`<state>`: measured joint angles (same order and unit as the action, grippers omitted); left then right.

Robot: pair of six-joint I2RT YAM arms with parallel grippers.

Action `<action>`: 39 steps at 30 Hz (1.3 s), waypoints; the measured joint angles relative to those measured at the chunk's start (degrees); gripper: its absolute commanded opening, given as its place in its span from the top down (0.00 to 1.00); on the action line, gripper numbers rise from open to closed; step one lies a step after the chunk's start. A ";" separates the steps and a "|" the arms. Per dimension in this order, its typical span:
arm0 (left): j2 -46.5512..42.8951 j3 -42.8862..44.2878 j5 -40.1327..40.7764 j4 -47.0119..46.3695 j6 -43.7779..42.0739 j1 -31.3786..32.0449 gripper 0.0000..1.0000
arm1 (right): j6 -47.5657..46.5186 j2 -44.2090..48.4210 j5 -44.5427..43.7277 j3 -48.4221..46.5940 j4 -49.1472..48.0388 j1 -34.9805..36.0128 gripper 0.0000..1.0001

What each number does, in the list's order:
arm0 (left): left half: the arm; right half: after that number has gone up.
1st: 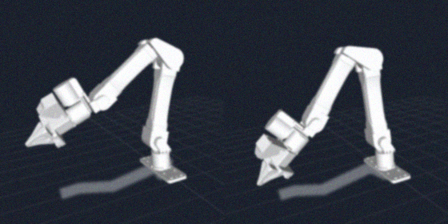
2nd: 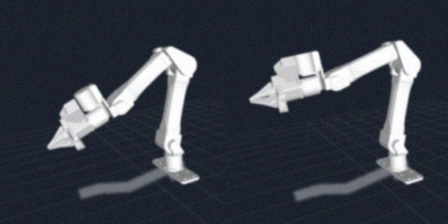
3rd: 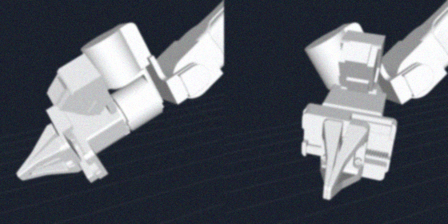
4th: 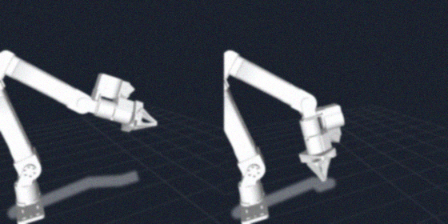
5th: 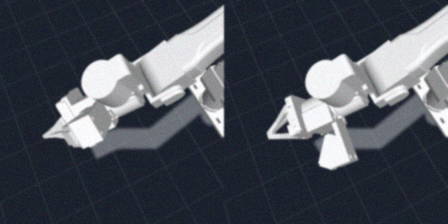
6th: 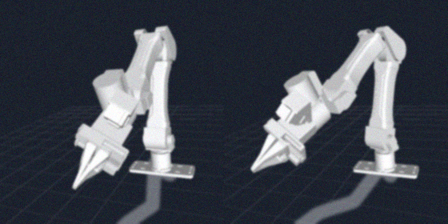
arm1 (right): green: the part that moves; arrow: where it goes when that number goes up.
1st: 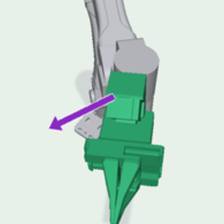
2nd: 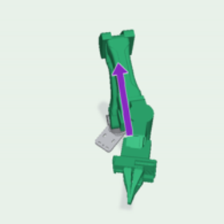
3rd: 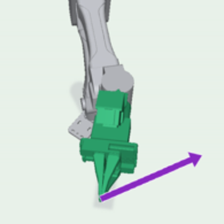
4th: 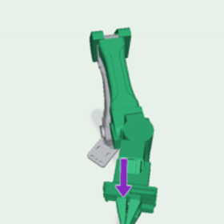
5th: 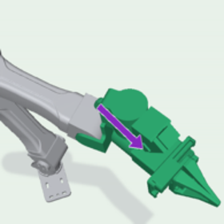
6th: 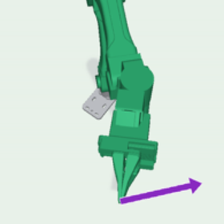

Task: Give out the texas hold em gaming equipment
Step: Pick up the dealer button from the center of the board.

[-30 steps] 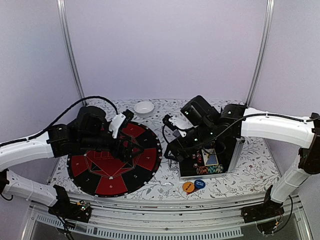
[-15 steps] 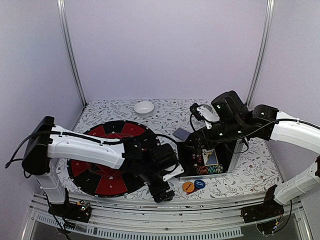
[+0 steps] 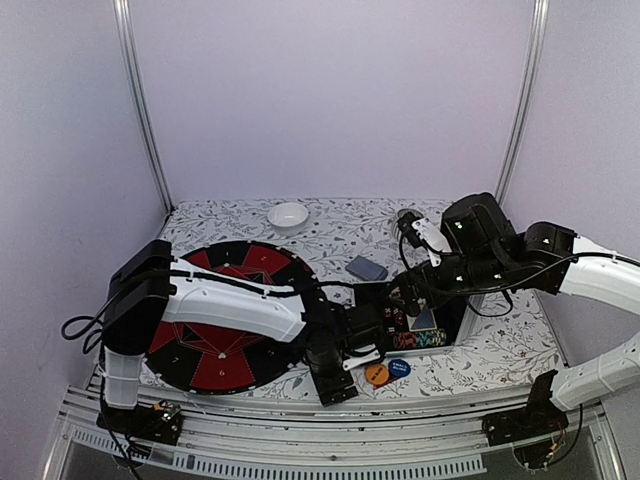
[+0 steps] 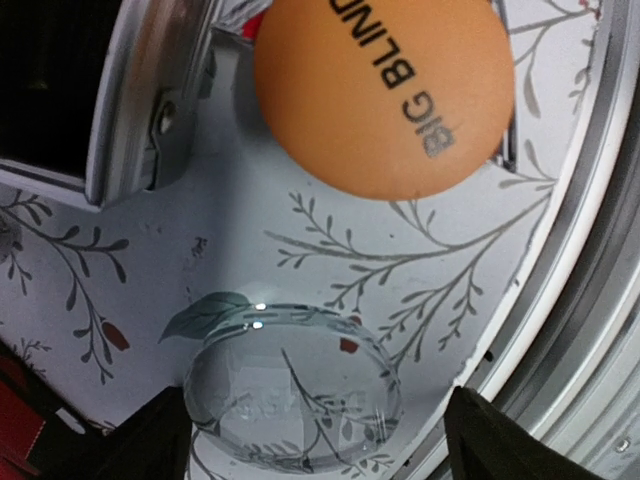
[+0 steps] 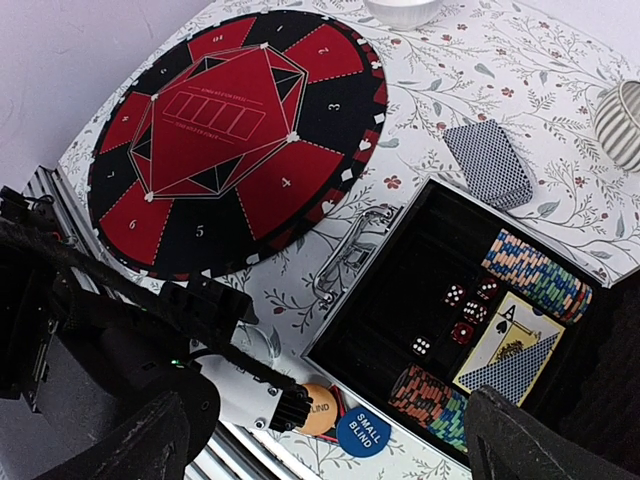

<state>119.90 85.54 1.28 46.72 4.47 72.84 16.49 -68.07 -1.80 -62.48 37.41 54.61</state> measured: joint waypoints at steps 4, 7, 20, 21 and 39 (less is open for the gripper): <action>0.20 0.79 -0.74 1.18 0.00 -1.01 0.22 | -0.07 0.15 0.04 0.09 -0.61 0.00 0.02; 0.24 0.90 -1.07 1.57 -0.15 -1.68 0.32 | -0.28 0.15 0.02 0.11 -0.63 0.00 0.02; 0.44 1.36 -2.21 1.88 -1.31 -1.77 0.30 | -0.98 0.15 0.42 0.33 -1.22 -0.02 0.02; 0.63 1.62 -2.25 1.86 -1.27 -1.77 0.33 | -1.01 0.15 0.42 0.33 -1.38 -0.02 0.02; -0.98 1.66 -2.49 1.77 -1.42 -1.84 0.64 | -1.05 0.85 0.37 0.44 -1.55 -0.02 0.02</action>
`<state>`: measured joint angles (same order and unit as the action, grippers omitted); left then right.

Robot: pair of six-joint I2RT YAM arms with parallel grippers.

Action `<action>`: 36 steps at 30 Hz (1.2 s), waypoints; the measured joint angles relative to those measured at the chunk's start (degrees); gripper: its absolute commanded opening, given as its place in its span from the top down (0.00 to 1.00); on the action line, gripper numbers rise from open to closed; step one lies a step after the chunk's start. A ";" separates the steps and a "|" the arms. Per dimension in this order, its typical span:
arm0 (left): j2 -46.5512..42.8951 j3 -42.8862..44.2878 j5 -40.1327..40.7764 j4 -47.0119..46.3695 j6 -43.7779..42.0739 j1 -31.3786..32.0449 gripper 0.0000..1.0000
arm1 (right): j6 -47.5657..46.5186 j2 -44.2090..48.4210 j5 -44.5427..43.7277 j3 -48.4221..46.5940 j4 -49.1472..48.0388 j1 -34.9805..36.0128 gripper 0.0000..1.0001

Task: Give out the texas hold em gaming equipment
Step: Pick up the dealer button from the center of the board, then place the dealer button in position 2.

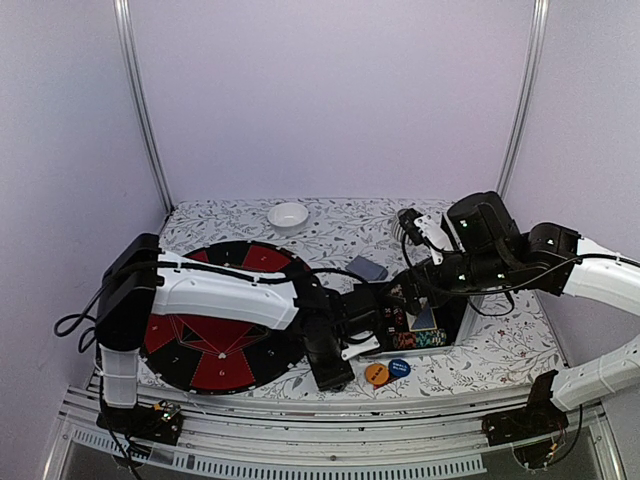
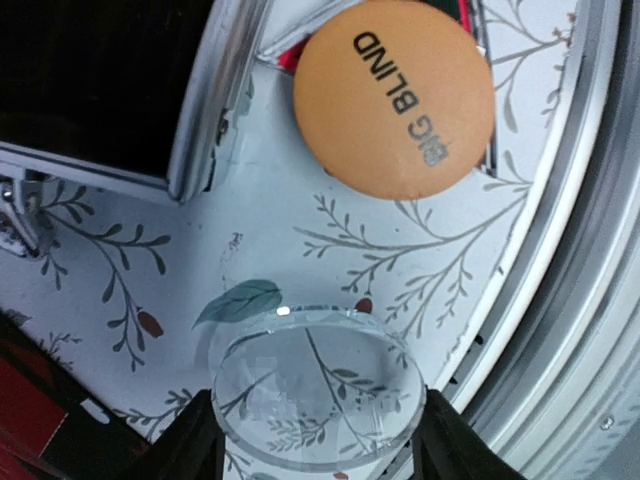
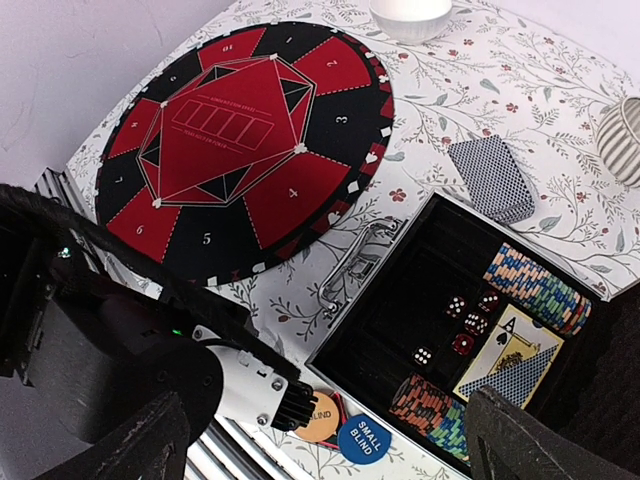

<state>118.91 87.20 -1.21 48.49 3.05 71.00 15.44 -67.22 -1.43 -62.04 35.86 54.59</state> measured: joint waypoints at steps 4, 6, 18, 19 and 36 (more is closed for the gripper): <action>-6.38 -1.70 0.17 0.68 0.35 -0.98 0.64 | 0.00 0.85 0.00 0.00 -0.02 0.00 0.02; -9.51 -2.49 0.39 0.81 0.59 -2.54 0.64 | 0.00 1.16 -0.02 0.00 -0.07 0.00 0.02; -13.94 -0.50 6.86 1.46 -0.17 -29.75 0.64 | -0.04 1.31 -0.17 0.26 -0.37 0.00 0.02; -12.50 0.81 6.88 1.31 -0.55 -31.76 0.64 | -0.02 1.40 -0.22 0.37 -0.39 0.00 0.02; 10.67 18.91 7.28 -0.09 -3.54 -45.72 0.62 | -0.02 2.10 -0.68 1.27 -0.44 -0.02 0.02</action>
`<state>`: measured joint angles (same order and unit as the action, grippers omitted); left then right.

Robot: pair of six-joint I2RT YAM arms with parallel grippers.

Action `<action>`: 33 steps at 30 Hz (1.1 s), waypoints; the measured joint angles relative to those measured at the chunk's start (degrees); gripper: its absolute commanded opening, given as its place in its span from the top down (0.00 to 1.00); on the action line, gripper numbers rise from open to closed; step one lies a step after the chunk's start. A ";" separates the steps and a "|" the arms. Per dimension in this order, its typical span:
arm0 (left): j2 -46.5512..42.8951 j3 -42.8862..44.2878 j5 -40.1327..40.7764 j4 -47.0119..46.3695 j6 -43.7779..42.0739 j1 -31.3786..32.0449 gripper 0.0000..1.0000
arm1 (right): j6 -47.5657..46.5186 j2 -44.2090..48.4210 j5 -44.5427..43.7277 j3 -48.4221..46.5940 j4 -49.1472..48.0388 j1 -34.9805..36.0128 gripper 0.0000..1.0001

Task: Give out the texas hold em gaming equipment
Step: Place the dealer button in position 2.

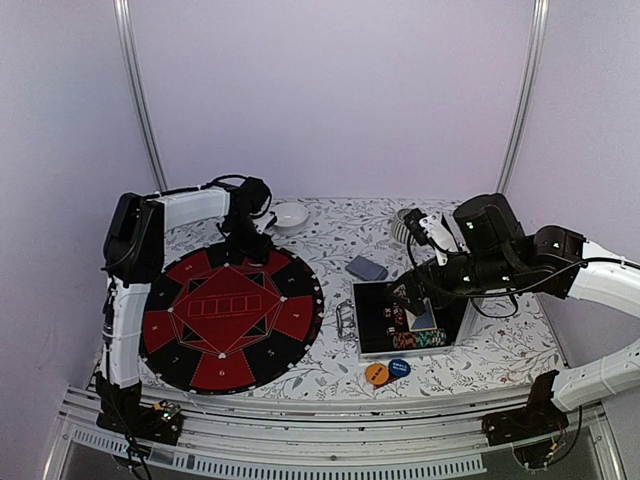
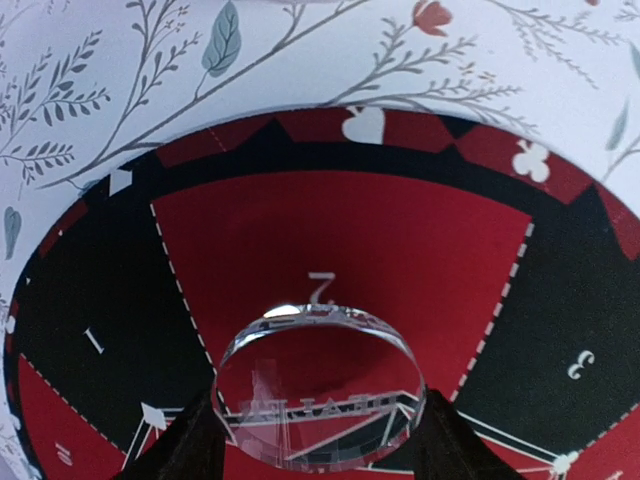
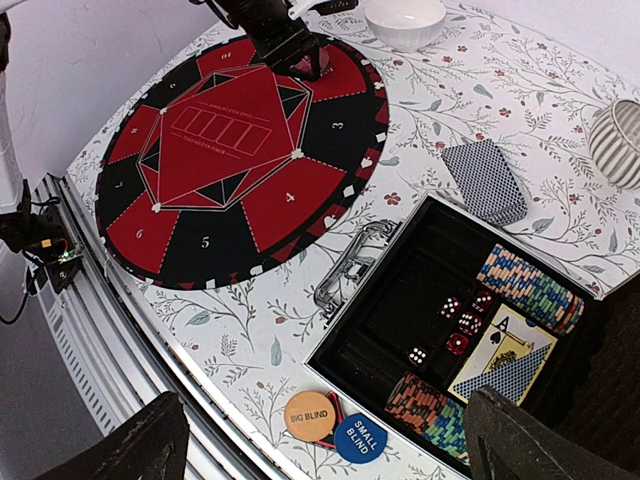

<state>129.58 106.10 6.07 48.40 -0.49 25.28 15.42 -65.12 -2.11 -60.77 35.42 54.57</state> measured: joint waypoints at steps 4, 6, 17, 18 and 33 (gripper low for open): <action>3.28 2.10 0.20 -0.20 -0.35 -0.94 0.59 | 0.02 -0.02 0.04 0.00 0.02 0.00 0.02; 4.28 2.89 0.17 -0.24 -0.48 -0.98 0.56 | 0.02 -0.24 0.07 0.00 -0.04 0.00 0.02; 5.27 4.02 -0.87 -1.09 -1.09 -1.14 0.06 | 0.02 -1.81 0.94 -0.02 -0.15 0.00 0.02; 5.25 4.07 -0.87 -1.20 -1.03 -1.14 0.05 | 0.02 -1.81 1.03 -0.02 -0.15 0.00 0.02; -30.99 -16.70 0.63 -11.10 2.21 2.73 0.03 | 2.60 -5.44 5.35 -1.09 -0.26 1.99 0.16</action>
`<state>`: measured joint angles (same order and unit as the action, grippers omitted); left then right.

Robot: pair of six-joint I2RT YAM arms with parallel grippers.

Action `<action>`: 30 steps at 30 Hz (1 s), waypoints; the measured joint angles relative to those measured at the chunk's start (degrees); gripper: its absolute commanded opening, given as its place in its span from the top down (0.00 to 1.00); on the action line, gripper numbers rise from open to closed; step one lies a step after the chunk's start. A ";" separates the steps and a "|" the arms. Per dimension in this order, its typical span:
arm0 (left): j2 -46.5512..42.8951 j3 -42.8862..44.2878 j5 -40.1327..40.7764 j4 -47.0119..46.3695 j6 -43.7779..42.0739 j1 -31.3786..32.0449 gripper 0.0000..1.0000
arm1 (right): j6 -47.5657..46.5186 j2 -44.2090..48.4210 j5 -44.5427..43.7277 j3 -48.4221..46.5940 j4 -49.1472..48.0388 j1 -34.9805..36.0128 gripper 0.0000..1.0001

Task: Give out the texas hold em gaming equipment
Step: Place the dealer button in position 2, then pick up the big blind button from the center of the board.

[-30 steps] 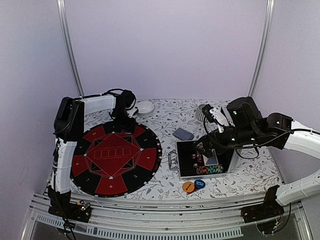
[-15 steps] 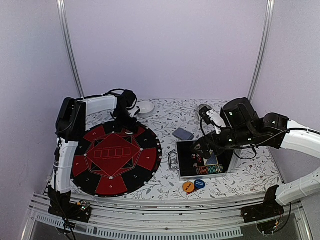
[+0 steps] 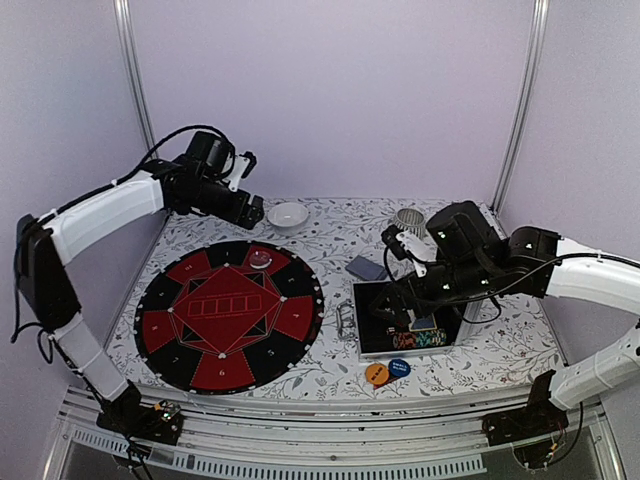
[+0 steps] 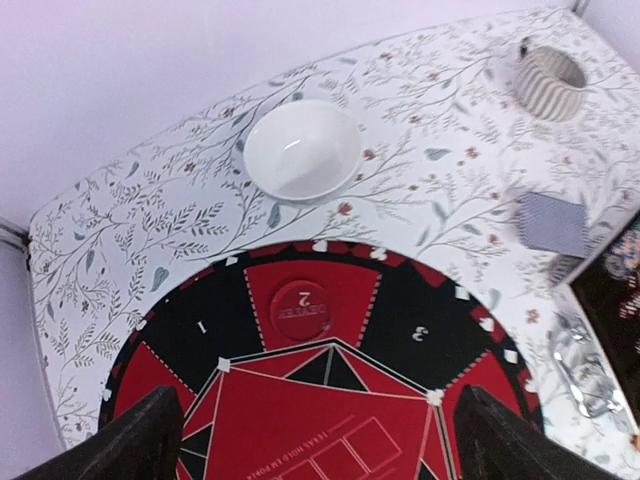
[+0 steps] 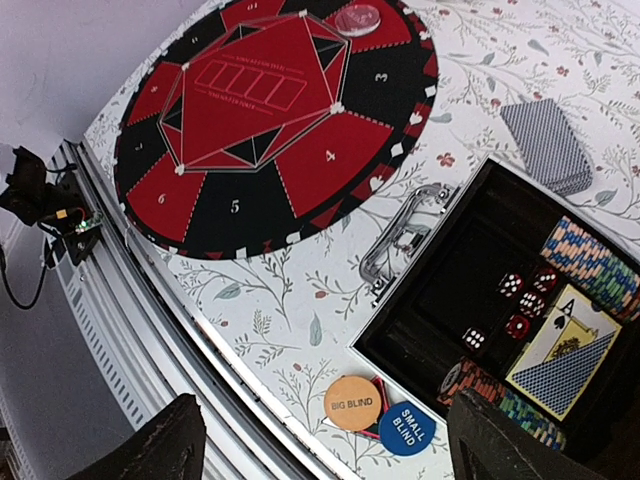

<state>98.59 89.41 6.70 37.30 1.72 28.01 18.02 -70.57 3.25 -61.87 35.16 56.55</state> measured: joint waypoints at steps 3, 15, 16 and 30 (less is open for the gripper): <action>-10.40 -7.96 0.28 -3.06 1.07 3.85 0.03 | 1.95 -3.06 -0.66 -0.68 0.83 2.27 0.18; -31.36 -35.41 -6.12 -9.16 7.82 19.23 0.13 | 10.69 -16.31 -3.15 0.94 5.35 10.64 0.23; -32.98 -37.83 -7.80 -10.86 8.94 19.74 0.15 | 11.17 -16.98 -2.75 1.81 5.18 10.93 0.24; -31.45 -52.39 -18.78 -30.73 30.08 28.83 0.30 | 14.05 -25.68 -2.60 3.80 1.20 11.74 0.34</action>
<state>67.13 37.01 -12.08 6.57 31.79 56.84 32.08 -96.25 0.64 -58.06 36.36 68.29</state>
